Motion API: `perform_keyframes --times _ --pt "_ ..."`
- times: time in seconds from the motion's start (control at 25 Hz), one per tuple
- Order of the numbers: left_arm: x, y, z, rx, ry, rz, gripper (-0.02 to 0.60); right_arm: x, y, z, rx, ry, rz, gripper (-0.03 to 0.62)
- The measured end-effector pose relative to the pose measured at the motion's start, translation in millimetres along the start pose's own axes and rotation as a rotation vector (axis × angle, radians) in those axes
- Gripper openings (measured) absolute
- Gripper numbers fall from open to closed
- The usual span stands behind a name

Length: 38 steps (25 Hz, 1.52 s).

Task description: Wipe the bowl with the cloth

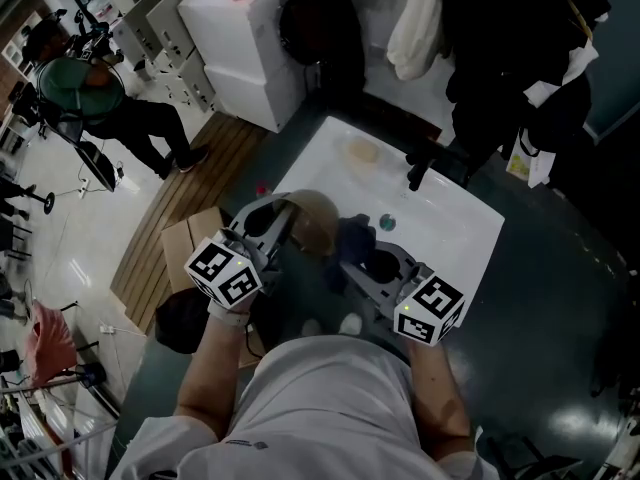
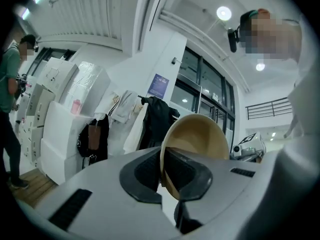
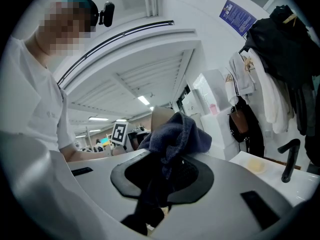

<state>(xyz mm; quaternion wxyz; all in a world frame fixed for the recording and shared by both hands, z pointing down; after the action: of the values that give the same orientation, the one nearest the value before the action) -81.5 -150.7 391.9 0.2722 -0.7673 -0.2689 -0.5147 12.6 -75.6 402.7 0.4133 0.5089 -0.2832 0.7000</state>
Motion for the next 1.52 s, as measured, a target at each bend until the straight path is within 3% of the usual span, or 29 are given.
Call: perform_keyframes --times 0.76,1.08,1.36,1.52 --pt "0 7 28 0.074 -0.182 0.070 0.018 36 23 -11 -0.051 0.053 -0.002 0.087" --pt "10 9 53 0.143 -0.185 0.046 0.018 42 31 -10 -0.026 0.066 0.012 0.087" --pt "23 12 61 0.181 -0.127 -0.009 0.018 44 32 -3 0.010 0.050 0.028 0.087" --pt "18 9 52 0.142 -0.109 0.011 0.020 42 28 -4 0.009 0.054 0.034 0.086"
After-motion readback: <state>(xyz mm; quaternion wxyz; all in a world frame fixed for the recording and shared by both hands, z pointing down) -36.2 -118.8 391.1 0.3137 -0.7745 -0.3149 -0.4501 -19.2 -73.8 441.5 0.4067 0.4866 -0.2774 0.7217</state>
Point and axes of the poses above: the fingertips, and each gripper's own axes: y forward along the fingers, z to its right, x out of its underside, the point moved 1 cm from there along -y, backward along the fingers, and after that the axes turned 7 degrees about z, right-handed, at the moved point
